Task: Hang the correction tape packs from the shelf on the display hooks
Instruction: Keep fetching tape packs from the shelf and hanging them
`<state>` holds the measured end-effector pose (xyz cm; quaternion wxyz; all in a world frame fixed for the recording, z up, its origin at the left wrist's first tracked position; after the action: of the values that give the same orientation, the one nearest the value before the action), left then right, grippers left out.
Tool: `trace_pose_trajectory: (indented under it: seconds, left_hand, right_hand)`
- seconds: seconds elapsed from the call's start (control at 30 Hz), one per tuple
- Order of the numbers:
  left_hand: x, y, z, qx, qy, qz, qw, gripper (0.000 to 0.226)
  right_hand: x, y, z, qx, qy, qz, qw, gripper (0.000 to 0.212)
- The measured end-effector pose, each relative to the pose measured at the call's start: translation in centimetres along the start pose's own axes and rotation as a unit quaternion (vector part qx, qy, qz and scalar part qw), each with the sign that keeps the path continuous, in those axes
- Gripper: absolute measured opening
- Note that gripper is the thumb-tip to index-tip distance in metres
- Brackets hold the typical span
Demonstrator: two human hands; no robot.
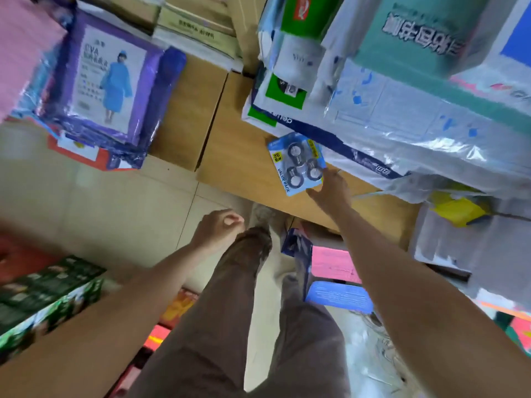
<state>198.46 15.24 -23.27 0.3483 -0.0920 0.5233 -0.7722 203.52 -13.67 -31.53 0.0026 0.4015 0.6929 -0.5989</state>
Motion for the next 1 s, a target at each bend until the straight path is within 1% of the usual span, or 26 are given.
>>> trace_pose_trajectory:
  seconds: [0.07,0.17,0.27,0.37,0.47,0.6,0.67,0.77,0.87,0.9,1.0]
  left_hand:
    - [0.1,0.5,-1.3,0.004,-0.013,0.007,1.000,0.021]
    - [0.1,0.6,-3.2,0.012,-0.013,0.008,1.000,0.005]
    - [-0.1,-0.2,-4.8,0.012,-0.022,0.015,1.000,0.008]
    - [-0.7,-1.4,-5.3,0.008,-0.034,0.020,0.999,0.012]
    - [-1.7,-2.3,-5.4,0.013,-0.031,0.027,0.999,0.009]
    - [-1.9,-3.8,-4.5,0.021,-0.033,0.033,0.999,0.013]
    - [-1.6,-4.5,-3.9,0.032,-0.036,0.029,0.998,0.019]
    - [-0.7,-4.9,-3.9,0.049,-0.054,0.054,0.996,0.027]
    - [0.9,-5.2,-5.3,0.051,-0.064,0.062,0.995,0.017]
    - [1.6,-5.3,-5.9,0.051,-0.064,0.058,0.995,0.018]
    - [3.3,-6.2,-7.3,0.045,-0.077,0.060,0.994,0.033]
  right_hand:
    - [1.3,2.4,-0.3,-0.009,-0.041,0.028,0.999,0.067]
    - [2.1,4.2,-0.5,-0.005,-0.067,0.075,0.995,0.065]
    - [2.1,4.9,-0.7,-0.004,-0.071,0.099,0.992,0.062]
    - [1.4,4.9,-1.1,-0.017,-0.089,0.084,0.992,0.060]
    - [0.9,3.7,-1.9,-0.014,-0.101,0.062,0.993,0.054]
    - [1.2,1.1,-2.7,0.004,-0.120,0.041,0.992,0.057]
    - [1.7,0.9,-2.2,-0.006,-0.117,0.052,0.992,0.058]
    - [3.1,2.1,-1.1,-0.024,-0.133,0.065,0.989,0.072]
    - [5.4,3.3,0.0,-0.039,-0.178,0.051,0.982,0.087]
    - [6.0,3.6,0.3,-0.046,-0.188,0.057,0.979,0.087]
    - [7.0,4.1,0.8,-0.068,-0.197,0.098,0.973,0.077]
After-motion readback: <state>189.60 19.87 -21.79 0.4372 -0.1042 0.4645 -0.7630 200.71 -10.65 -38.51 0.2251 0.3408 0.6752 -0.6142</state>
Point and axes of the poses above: each hand's wrist, its own y-axis towards the middle knuckle, its own x-axis out of the palm, z = x × y, the point moved 2 cm from there along y, towards the middle knuckle, and after that the axes turned 12 degrees about -z, right-handed, at the moved point
